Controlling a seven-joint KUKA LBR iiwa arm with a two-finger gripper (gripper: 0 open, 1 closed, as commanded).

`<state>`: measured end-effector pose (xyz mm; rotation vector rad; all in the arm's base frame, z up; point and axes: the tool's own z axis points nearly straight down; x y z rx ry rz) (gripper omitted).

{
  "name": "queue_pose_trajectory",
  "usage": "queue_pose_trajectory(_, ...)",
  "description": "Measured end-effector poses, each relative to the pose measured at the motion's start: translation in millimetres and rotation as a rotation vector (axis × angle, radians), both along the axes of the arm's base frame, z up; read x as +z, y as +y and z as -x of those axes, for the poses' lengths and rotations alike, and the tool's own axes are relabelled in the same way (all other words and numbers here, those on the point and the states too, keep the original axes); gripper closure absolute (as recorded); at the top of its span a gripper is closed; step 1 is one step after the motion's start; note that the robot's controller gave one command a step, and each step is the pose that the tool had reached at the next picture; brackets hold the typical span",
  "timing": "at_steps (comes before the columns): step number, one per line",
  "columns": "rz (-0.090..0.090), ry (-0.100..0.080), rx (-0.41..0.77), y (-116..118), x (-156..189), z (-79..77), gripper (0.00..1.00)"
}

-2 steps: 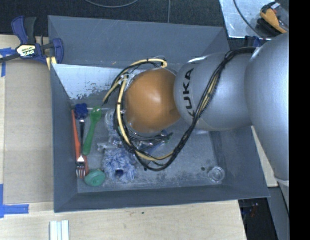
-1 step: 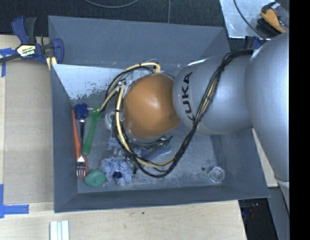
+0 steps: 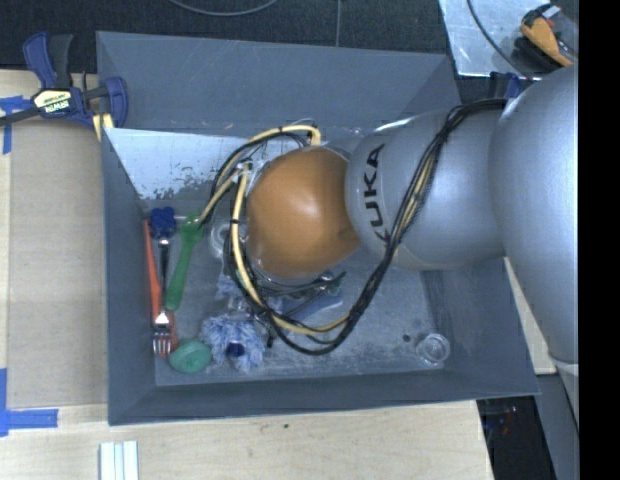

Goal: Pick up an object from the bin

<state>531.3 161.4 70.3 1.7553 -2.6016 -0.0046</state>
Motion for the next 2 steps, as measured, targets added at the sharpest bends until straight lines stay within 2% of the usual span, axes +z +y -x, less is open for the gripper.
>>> queue_pose_trajectory(1,0.001,0.01,-0.001,-1,17,3.4,1.0)
queue_pose_trajectory(2,-0.001,0.006,-0.003,0,59,2.1,1.0)
